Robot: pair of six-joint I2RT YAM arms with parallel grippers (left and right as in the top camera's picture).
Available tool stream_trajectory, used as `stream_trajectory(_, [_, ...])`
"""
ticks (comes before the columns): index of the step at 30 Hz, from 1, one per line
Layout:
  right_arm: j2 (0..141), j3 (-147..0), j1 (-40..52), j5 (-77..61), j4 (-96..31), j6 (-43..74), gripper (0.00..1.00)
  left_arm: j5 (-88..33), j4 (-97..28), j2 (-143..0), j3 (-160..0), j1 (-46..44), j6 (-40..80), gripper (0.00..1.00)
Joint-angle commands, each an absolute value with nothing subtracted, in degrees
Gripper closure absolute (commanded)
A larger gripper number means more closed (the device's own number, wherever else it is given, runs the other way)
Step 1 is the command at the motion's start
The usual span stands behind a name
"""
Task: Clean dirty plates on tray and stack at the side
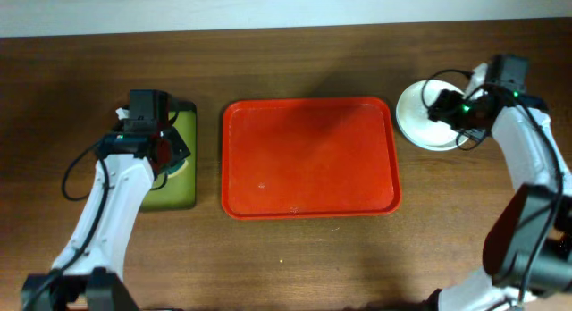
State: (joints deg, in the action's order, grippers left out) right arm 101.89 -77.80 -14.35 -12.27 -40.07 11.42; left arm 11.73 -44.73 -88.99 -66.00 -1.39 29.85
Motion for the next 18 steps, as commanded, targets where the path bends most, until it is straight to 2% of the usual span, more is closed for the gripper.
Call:
stream_trajectory(1, [90.7,-78.0,-9.87,-8.45,-43.75,11.0,0.18,16.56,-41.32,-94.19,-66.43,0.99,30.41,1.0])
stream_trajectory(3, [86.13,-78.0,-7.42,-6.57,-46.76,11.0,0.14,14.85,-39.4,-96.6,-66.43,2.37,30.39,1.0])
stream_trajectory(6, [80.07,-78.0,-3.51,-6.17,-49.17,11.03,0.13,10.61,-36.97,-100.42,-66.43,3.68,30.35,1.0])
stream_trajectory(7, [77.91,-78.0,-1.67,-6.17,-49.98,11.03,0.13,10.24,-36.45,-102.06,-66.43,3.7,30.37,0.98])
stream_trajectory(9, [74.76,-78.0,1.34,-6.15,-51.27,11.03,0.12,10.33,-35.62,-104.38,-66.43,3.73,30.33,0.88])
stream_trajectory(13, [67.68,-78.0,8.84,-4.54,-53.89,11.05,0.01,10.7,-34.37,-107.26,-66.43,4.97,30.33,0.89])
stream_trajectory(16, [62.98,-78.0,14.31,-0.01,-55.4,11.77,0.01,10.63,-35.11,-106.26,-67.2,6.61,29.67,0.81])
stream_trajectory(18, [60.6,-78.0,16.93,2.39,-56.27,13.19,0.01,9.91,-37.5,-104.66,-68.9,7.46,28.18,0.82])
